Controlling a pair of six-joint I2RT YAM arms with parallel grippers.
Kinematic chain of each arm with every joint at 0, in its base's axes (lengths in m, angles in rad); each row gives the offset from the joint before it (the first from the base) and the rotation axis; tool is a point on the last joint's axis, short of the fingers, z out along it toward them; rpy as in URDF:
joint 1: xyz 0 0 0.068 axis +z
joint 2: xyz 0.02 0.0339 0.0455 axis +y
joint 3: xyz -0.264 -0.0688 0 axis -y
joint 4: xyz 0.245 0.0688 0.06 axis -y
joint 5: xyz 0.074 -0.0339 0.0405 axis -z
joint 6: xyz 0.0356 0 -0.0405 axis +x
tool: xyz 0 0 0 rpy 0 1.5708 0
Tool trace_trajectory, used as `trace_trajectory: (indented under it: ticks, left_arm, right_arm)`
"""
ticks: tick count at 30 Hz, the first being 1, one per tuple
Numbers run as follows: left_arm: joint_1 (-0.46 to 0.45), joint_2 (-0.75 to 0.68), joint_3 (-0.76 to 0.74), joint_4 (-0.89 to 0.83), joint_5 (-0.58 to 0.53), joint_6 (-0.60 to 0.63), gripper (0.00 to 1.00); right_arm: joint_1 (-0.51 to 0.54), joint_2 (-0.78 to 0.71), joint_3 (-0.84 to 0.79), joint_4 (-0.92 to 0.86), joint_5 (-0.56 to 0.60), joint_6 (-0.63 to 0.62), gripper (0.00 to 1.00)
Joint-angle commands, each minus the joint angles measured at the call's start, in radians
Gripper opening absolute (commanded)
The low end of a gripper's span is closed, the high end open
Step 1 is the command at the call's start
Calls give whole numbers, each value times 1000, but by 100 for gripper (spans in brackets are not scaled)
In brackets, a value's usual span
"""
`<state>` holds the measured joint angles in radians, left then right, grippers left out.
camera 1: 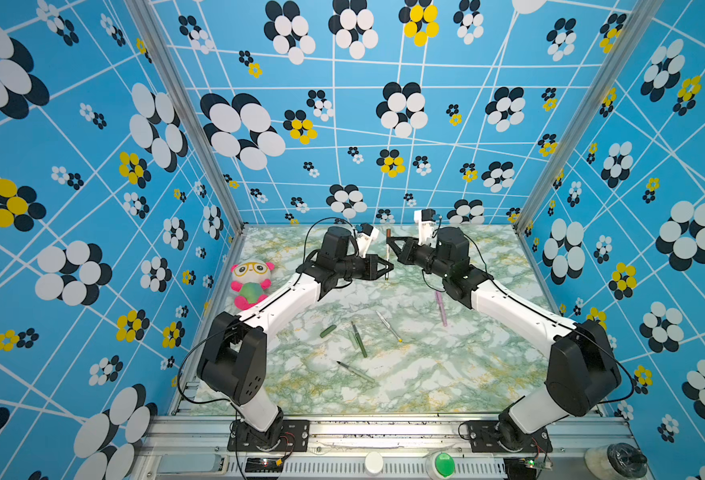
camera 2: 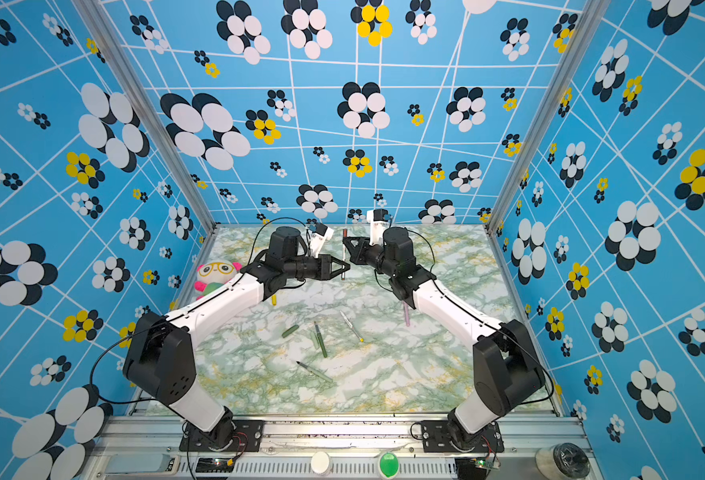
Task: Insert the pens into the pen caps
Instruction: 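Open the right gripper and draw it back while the left lifts the marker, then grasp the capped white marker with the right gripper beside the left gripper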
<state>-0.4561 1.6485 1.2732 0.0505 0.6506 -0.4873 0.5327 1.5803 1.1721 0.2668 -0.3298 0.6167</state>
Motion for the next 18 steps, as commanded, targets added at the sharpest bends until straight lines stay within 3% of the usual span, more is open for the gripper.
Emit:
trace_trajectory:
  ticks: [1, 12, 18]
  left_arm:
    - [99, -30, 169, 468, -151, 15, 0]
    - [95, -64, -25, 494, -128, -47, 0]
    - [86, -120, -130, 408, -109, -17, 0]
  right_arm:
    - [118, 45, -107, -442, -241, -8, 0]
    - [57, -26, 46, -488, -203, -51, 0]
    - [-7, -104, 94, -548, -172, -107, 0]
